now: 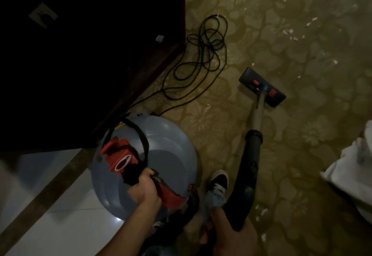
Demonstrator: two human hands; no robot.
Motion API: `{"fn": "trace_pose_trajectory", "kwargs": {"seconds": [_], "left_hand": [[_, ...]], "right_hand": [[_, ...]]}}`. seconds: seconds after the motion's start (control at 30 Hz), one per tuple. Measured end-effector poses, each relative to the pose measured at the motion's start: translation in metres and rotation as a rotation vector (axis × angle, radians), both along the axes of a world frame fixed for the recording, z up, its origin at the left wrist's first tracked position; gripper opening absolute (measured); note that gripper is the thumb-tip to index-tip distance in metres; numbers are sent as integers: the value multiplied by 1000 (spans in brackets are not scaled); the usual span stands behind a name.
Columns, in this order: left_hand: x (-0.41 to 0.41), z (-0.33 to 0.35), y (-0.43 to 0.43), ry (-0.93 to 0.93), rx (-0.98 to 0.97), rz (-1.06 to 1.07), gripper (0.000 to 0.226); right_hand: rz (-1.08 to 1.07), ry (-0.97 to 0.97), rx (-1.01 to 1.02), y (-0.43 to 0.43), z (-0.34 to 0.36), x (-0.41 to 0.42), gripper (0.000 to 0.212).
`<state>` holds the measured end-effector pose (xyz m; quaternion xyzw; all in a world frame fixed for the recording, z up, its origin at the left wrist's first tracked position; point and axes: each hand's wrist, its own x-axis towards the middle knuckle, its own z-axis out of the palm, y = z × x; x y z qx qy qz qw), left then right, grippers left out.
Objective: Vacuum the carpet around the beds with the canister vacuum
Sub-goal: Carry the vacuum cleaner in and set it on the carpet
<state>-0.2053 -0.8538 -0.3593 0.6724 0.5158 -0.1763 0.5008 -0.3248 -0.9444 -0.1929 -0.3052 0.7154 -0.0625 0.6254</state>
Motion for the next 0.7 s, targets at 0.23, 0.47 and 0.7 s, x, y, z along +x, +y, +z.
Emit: {"fn": "trace_pose_trajectory", "kwargs": {"seconds": [0.23,0.47,0.7], "left_hand": [[-19,-4,-66,-14,41,134,35],[-37,8,-52,141,88,-443,72],[-66,43,-47,187,344,-1866,37]], "right_hand": [[-62,-23,-37,-84,7,-9,13],[-59,-38,-20,-111,17,-26,16],[-95,69,86,-102,37,-60,11]]}}
